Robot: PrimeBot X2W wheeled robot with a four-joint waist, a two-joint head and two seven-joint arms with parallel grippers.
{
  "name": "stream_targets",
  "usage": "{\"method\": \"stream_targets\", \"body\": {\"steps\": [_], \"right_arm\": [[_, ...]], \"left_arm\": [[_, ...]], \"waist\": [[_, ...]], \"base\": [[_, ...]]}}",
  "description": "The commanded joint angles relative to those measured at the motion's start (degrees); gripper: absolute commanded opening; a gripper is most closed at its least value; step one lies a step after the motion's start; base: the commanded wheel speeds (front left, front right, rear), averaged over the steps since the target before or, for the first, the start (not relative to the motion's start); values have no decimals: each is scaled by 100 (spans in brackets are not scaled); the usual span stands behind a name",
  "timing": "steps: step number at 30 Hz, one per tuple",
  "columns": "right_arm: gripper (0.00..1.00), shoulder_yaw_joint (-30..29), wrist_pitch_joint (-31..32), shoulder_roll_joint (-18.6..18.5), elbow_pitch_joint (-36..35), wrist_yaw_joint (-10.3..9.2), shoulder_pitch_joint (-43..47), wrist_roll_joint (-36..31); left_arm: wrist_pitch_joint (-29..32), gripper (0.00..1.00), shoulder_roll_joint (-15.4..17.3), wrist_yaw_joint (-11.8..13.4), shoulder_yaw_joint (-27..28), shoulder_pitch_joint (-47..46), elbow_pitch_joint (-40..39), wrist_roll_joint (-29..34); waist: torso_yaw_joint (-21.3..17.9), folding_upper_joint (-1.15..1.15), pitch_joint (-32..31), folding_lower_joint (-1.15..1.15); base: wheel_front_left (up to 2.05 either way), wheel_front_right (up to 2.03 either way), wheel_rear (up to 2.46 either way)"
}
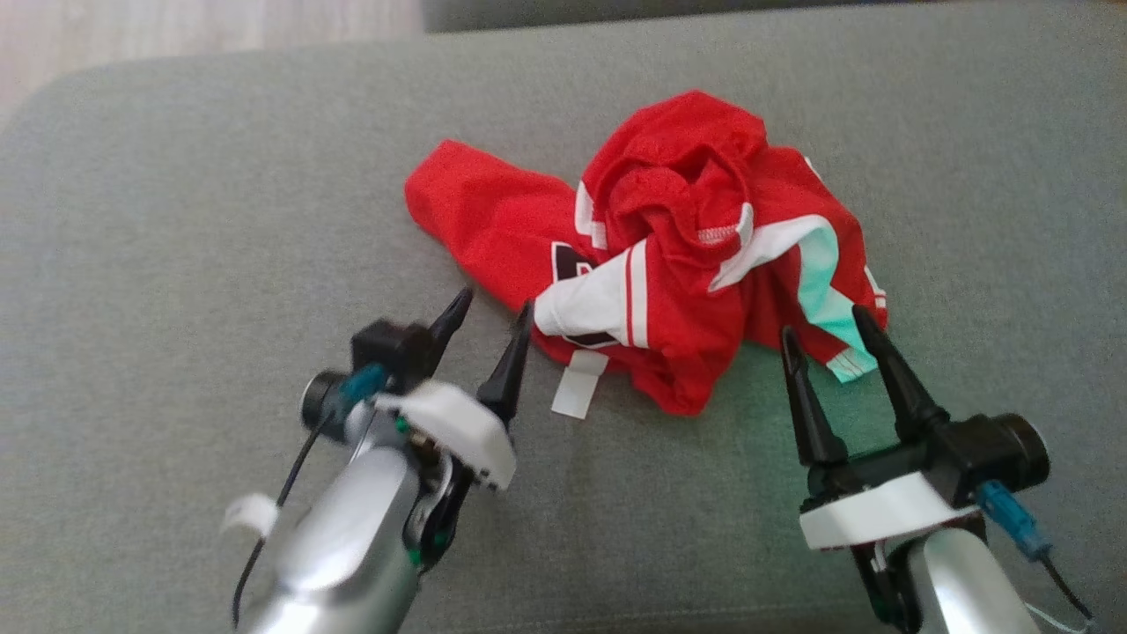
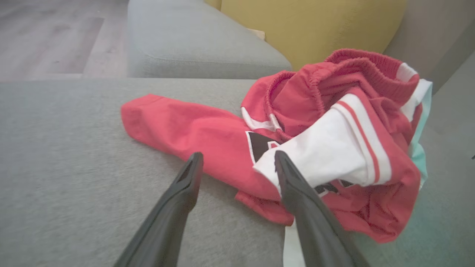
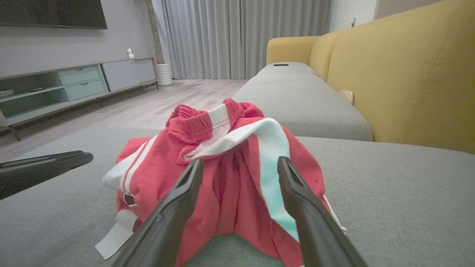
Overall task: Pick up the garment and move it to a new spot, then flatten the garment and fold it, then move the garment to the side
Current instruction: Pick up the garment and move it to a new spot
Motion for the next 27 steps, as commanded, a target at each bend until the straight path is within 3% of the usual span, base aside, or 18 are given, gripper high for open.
{"method": "stream_targets", "body": {"steps": [1,6,13,14,15,21,27], "right_arm": [[100,97,-14,-24,-211,37,-204,-40],[100,12,-14,-70,-271,37,-363,-46],[100,-68,-14,-72,-298,37,-489,-49],[100,-71,-14,-69,-292,37,-493,-49],[100,-71,-14,-66,-283,37,-494,-48],[100,-78,-14,-40,-210,37,-407,-5],[100,-59,-14,-16,-112,37,-173,68]], "left_arm": [[-62,100,10,53,25,-387,-45,-159],[164,100,9,263,-689,-1096,723,-435],[355,100,9,278,-1420,-1626,1539,-601],[335,22,9,267,-1497,-1667,1601,-623],[303,0,9,257,-1575,-1703,1661,-631],[34,0,9,191,-1800,-1727,1772,-763],[-66,0,102,194,-1459,-1692,1201,-754]], "waist": [[-149,0,237,0],[-270,0,569,0],[-344,0,746,0],[-348,0,743,0],[-350,0,727,0],[-296,0,404,0],[-146,0,-150,0]], "base": [[0,0,0],[0,0,0],[0,0,0],[0,0,0],[0,0,0],[0,0,0],[0,0,0]]}}
